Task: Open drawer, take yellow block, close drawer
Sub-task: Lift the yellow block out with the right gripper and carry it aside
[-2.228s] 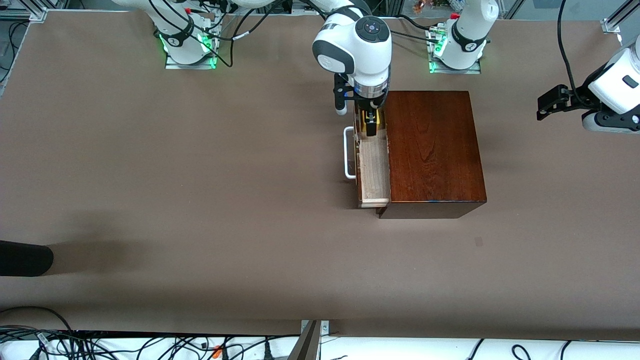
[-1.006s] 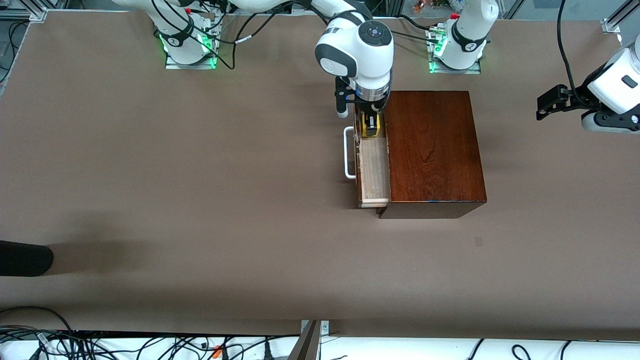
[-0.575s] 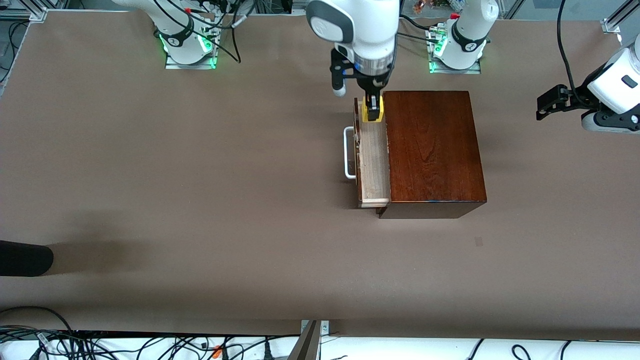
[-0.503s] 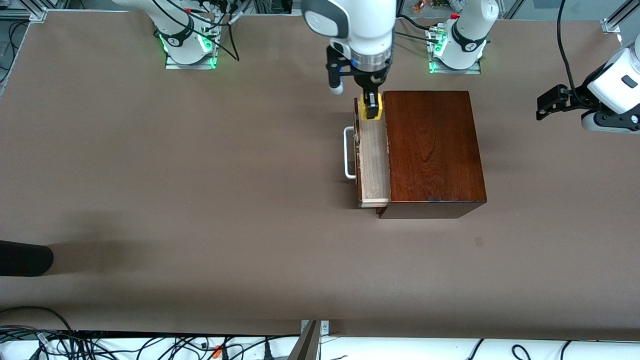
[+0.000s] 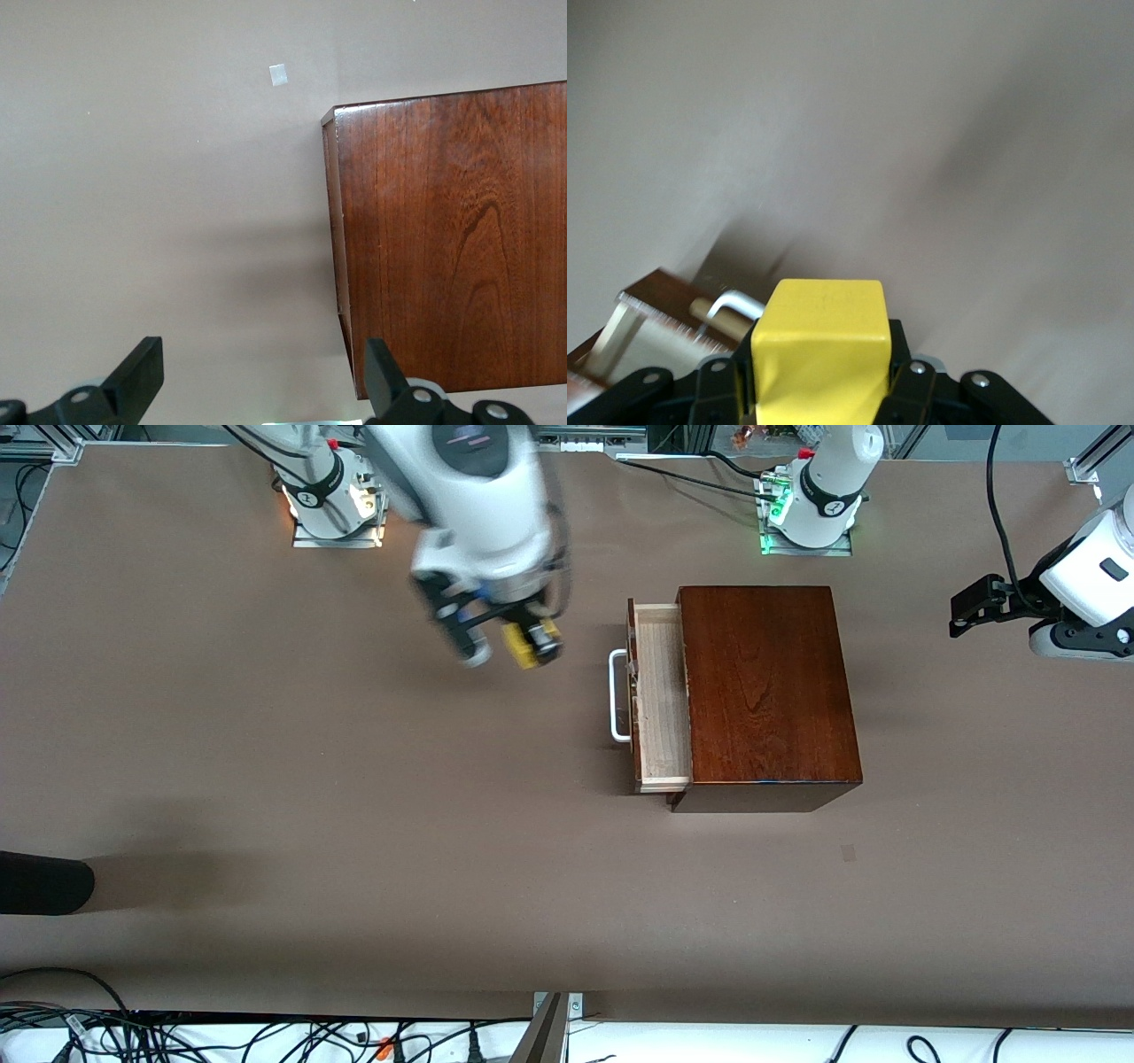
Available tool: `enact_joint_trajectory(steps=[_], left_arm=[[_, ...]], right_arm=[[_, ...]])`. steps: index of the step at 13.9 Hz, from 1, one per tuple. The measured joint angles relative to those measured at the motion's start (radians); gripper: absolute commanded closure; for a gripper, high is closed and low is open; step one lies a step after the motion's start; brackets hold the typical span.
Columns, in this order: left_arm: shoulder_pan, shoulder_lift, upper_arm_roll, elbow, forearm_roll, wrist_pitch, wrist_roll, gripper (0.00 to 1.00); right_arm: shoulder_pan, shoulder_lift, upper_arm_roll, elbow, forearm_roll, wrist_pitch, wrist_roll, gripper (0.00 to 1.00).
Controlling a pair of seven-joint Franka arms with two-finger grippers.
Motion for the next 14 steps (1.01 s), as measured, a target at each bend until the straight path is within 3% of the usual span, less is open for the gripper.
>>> enact_joint_trajectory(steps=[2, 6, 9, 14], left_arm=[[0.000, 0.000, 0.000, 0.000, 0.000, -0.001, 0.000, 0.00], [0.000, 0.000, -0.004, 0.000, 0.000, -0.001, 0.000, 0.00], [-0.004, 0.001, -0.020, 0.000, -0.031, -0.002, 0.001, 0.00], [-0.023, 0.063, -0.174, -0.006, -0.079, -0.003, 0.003, 0.00]], right_arm=[[-0.057, -0.099, -0.064, -0.130, 0.021, -0.004, -0.237, 1.00], [-0.067, -0.320, -0.270, -0.436, 0.032, 0.029, -0.685, 1.00], [-0.069, -0.433, -0.436, -0.587, 0.032, 0.047, -1.007, 1.00], [-0.070, -0.509, -0.662, -0.770, 0.031, 0.157, -1.427, 1.00]])
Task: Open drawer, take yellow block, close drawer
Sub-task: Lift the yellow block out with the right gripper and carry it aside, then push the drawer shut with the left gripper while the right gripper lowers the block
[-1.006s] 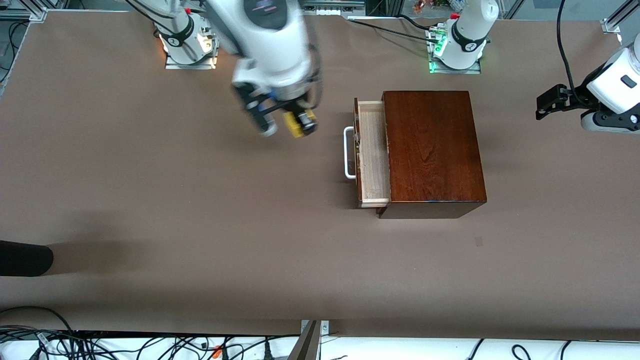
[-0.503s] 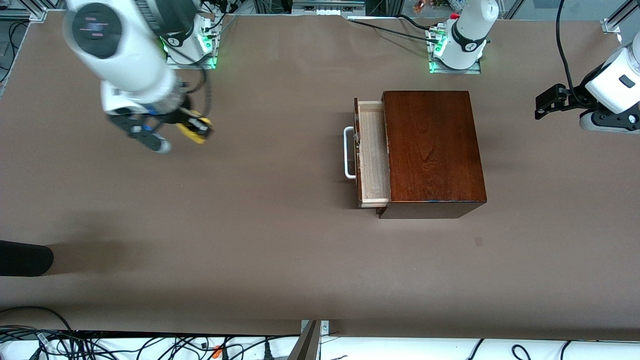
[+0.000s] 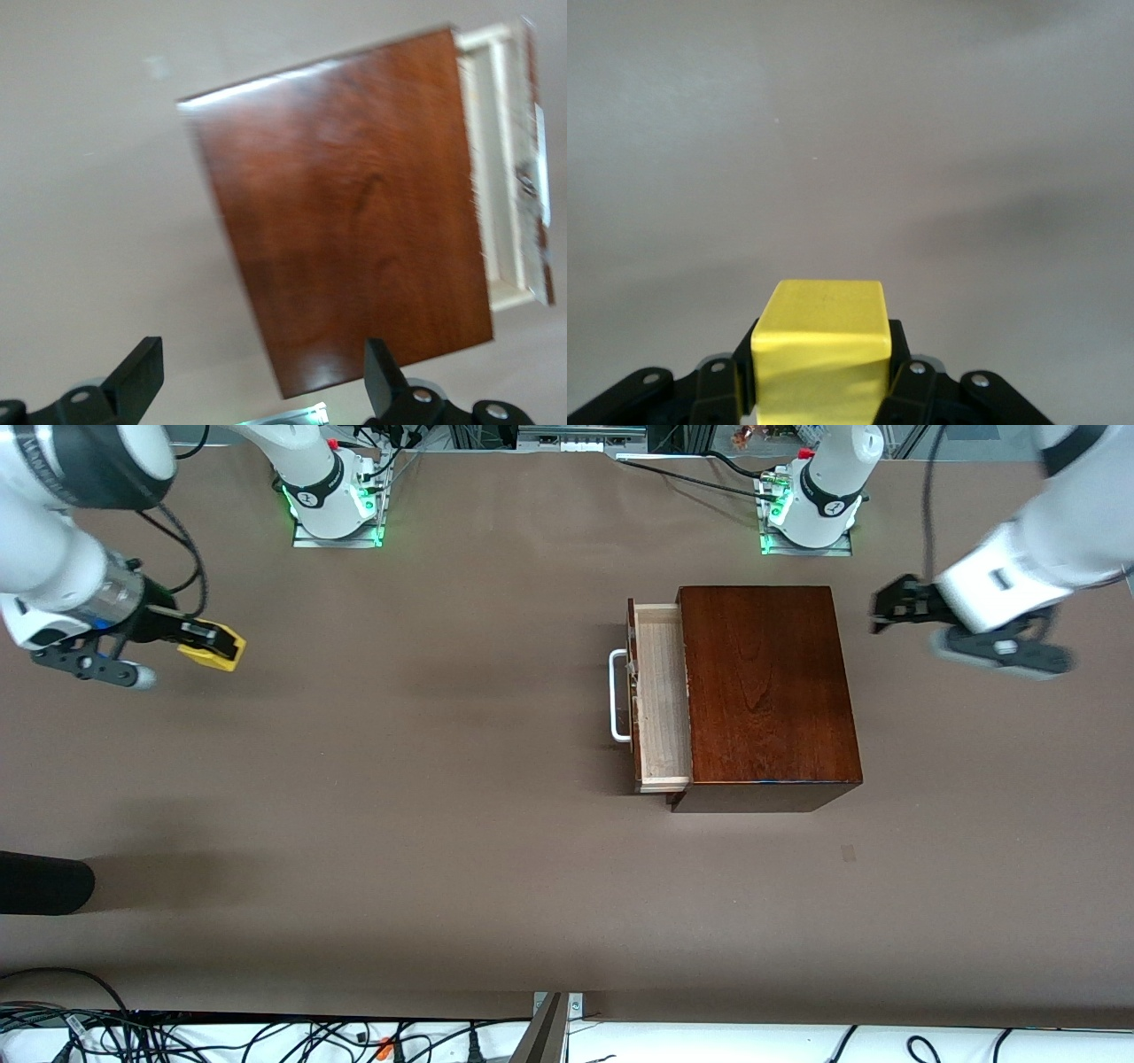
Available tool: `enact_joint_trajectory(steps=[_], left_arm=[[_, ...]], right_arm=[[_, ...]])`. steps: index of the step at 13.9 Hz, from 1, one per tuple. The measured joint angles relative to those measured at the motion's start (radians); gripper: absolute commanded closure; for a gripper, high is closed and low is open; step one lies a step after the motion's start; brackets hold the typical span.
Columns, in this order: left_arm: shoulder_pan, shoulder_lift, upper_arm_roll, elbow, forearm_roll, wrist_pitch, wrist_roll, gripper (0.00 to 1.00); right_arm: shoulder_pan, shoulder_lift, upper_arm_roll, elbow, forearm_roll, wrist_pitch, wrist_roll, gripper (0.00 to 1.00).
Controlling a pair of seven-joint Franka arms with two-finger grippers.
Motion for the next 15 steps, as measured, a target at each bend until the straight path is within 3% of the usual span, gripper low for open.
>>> enact_joint_trajectory(steps=[3, 6, 10, 13, 15], left_arm=[[-0.017, 0.059, -0.141, 0.005, -0.002, 0.006, -0.004, 0.00], [-0.038, 0.144, -0.221, 0.051, -0.002, 0.019, 0.002, 0.00], [-0.113, 0.278, -0.270, 0.145, -0.003, 0.073, 0.028, 0.00], [-0.186, 0.343, -0.275, 0.156, -0.003, 0.163, 0.138, 0.00], [-0.231, 0.392, -0.276, 0.156, 0.004, 0.240, 0.252, 0.00]], right_arm=[[0.000, -0.010, -0.115, -0.119, 0.000, 0.130, -0.193, 1.00], [0.000, -0.004, -0.195, -0.242, -0.001, 0.298, -0.313, 1.00], [0.000, 0.088, -0.231, -0.295, -0.001, 0.435, -0.383, 1.00], [-0.002, 0.188, -0.239, -0.309, 0.005, 0.519, -0.403, 1.00], [-0.007, 0.246, -0.241, -0.312, 0.069, 0.546, -0.458, 1.00]])
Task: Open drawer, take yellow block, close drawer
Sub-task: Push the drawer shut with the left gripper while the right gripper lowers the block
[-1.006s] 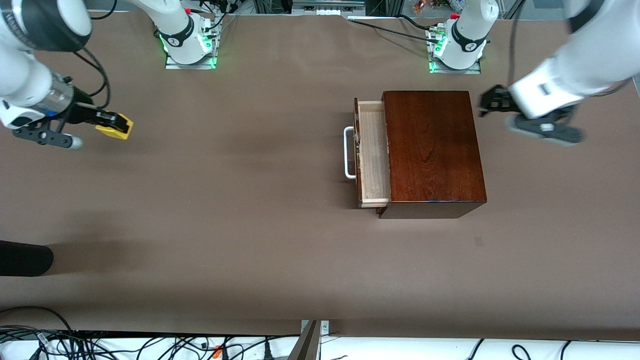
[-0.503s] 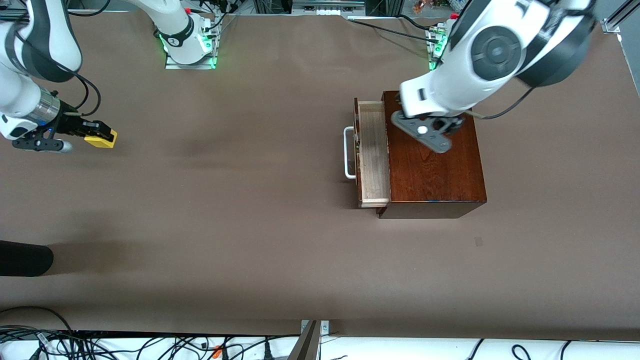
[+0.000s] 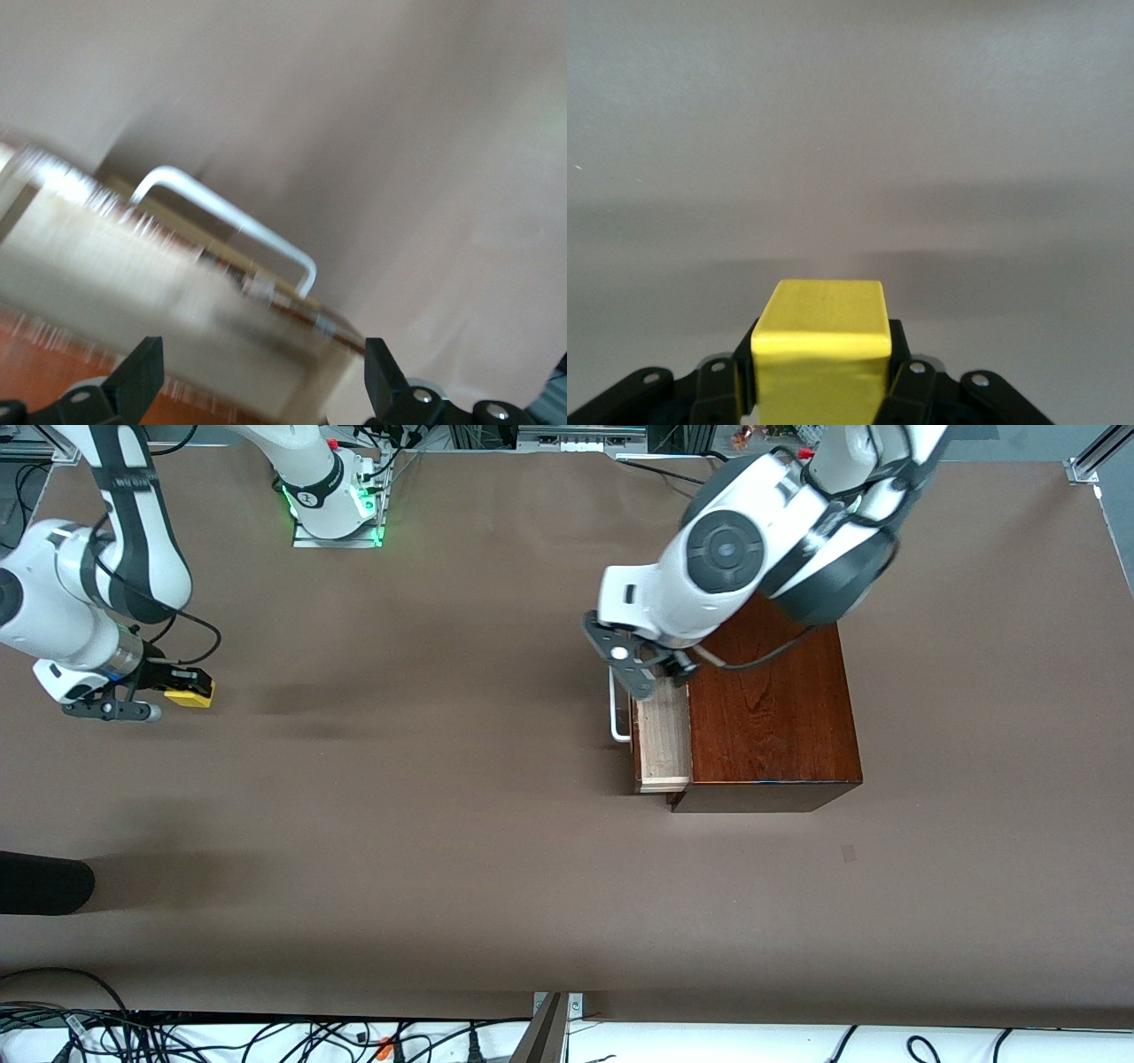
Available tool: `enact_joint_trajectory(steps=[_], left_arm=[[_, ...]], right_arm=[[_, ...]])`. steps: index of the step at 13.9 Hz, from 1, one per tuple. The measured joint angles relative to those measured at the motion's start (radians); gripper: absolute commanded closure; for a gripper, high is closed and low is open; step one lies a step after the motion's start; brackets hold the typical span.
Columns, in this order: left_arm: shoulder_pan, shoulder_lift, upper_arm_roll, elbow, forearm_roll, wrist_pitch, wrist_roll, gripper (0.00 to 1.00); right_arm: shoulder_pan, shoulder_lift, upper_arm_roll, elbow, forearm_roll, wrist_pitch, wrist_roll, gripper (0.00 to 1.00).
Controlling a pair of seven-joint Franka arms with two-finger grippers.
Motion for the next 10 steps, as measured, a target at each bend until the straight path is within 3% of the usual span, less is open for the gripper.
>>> enact_joint_trajectory(steps=[3, 7, 10], left_arm=[[-0.055, 0.075, -0.001, 0.000, 0.066, 0.107, 0.179, 0.00], [-0.099, 0.156, -0.001, 0.001, 0.185, 0.205, 0.367, 0.00], [-0.135, 0.207, -0.001, 0.000, 0.281, 0.232, 0.403, 0.00]], right_arm=[[-0.008, 0.083, 0.000, -0.001, 0.150, 0.037, -0.138, 1.00], [-0.013, 0.167, -0.001, -0.002, 0.213, 0.087, -0.195, 1.00], [-0.016, 0.209, -0.001, -0.002, 0.300, 0.089, -0.263, 1.00]])
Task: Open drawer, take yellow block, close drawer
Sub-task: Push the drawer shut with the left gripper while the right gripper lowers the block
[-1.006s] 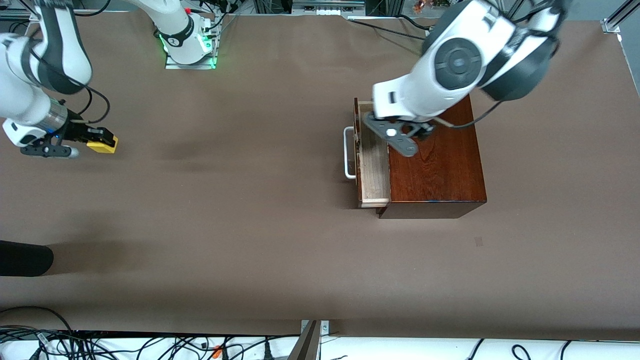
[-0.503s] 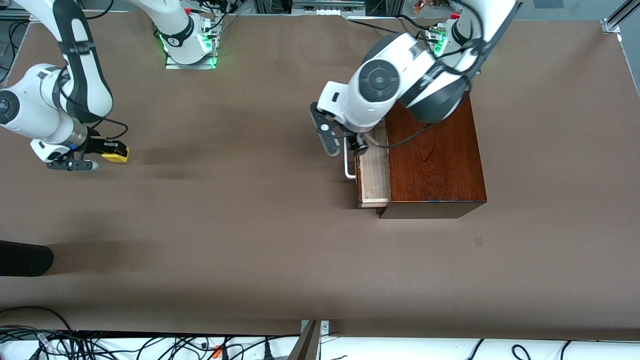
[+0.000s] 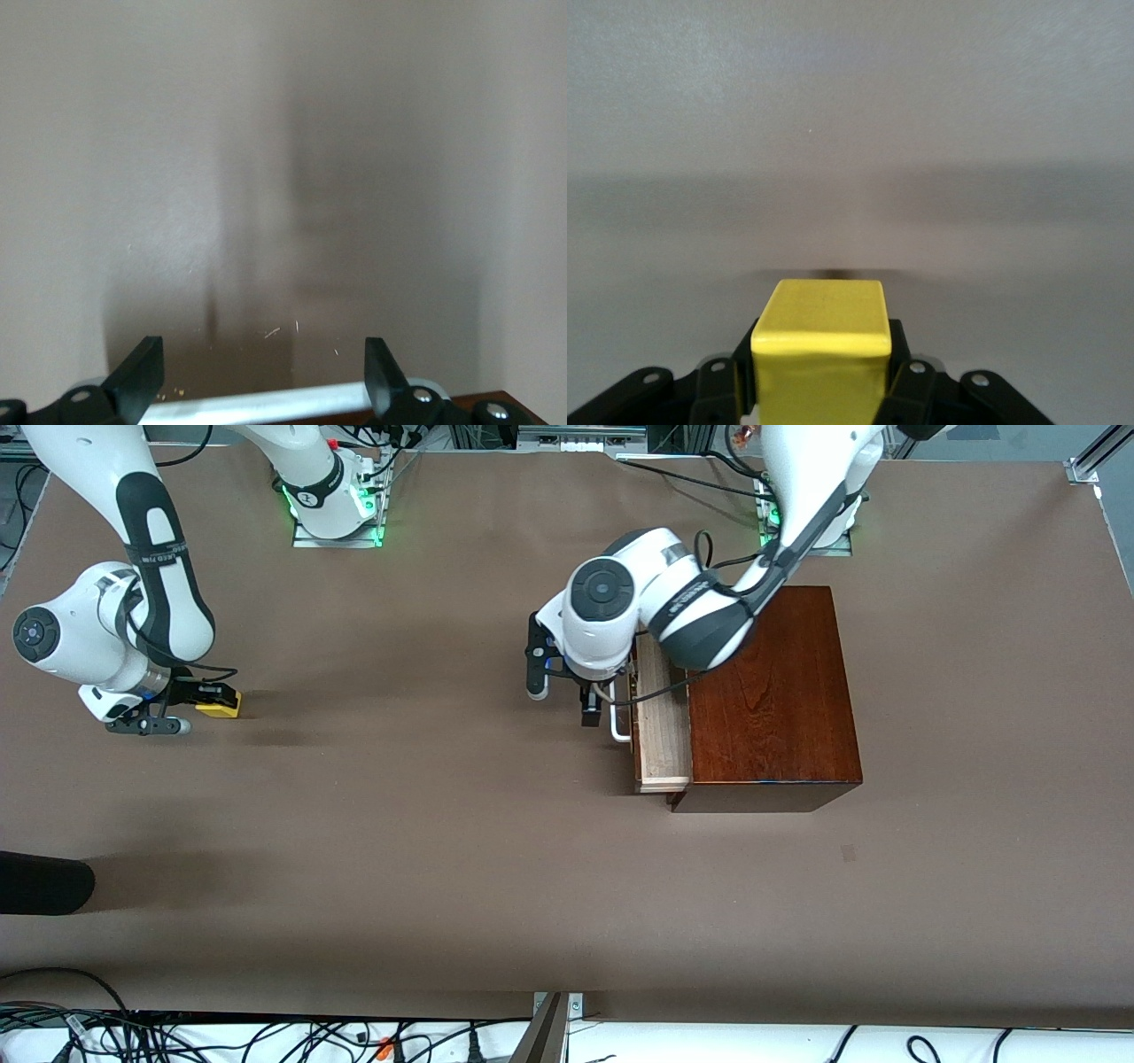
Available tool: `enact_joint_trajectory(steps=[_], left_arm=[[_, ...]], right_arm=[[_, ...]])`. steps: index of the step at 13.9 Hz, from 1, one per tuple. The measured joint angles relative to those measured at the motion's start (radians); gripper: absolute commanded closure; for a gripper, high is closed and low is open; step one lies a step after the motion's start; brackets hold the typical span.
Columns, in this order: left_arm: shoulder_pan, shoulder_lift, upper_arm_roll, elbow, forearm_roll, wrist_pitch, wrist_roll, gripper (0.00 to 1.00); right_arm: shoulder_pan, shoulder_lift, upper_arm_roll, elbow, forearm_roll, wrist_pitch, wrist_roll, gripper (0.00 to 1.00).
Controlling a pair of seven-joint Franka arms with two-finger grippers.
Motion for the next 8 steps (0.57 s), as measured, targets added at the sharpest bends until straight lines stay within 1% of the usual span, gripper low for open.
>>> enact_joint_trajectory(steps=[1, 2, 3, 4, 5, 8], left_arm=[[-0.012, 0.010, 0.000, 0.000, 0.032, 0.000, 0.001, 0.00], [-0.020, 0.017, 0.000, 0.000, 0.060, 0.000, 0.001, 0.00], [-0.023, 0.023, 0.001, -0.001, 0.088, 0.000, 0.001, 0.00], [-0.024, 0.027, 0.002, -0.001, 0.116, 0.000, 0.002, 0.00], [-0.023, 0.031, 0.005, -0.001, 0.134, -0.001, 0.003, 0.00], [-0.021, 0.039, 0.011, -0.003, 0.157, -0.018, 0.004, 0.00]], right_arm=[[0.000, 0.013, 0.000, 0.000, 0.013, 0.000, -0.009, 1.00], [0.000, 0.026, 0.000, 0.000, 0.015, 0.001, -0.011, 0.96], [0.000, 0.036, 0.001, 0.001, 0.015, 0.001, -0.011, 0.71], [0.000, 0.042, 0.002, 0.002, 0.015, 0.002, -0.011, 0.22], [0.000, 0.044, 0.004, 0.005, 0.016, 0.002, -0.011, 0.00], [0.005, 0.043, 0.007, 0.033, 0.020, -0.002, -0.010, 0.00]])
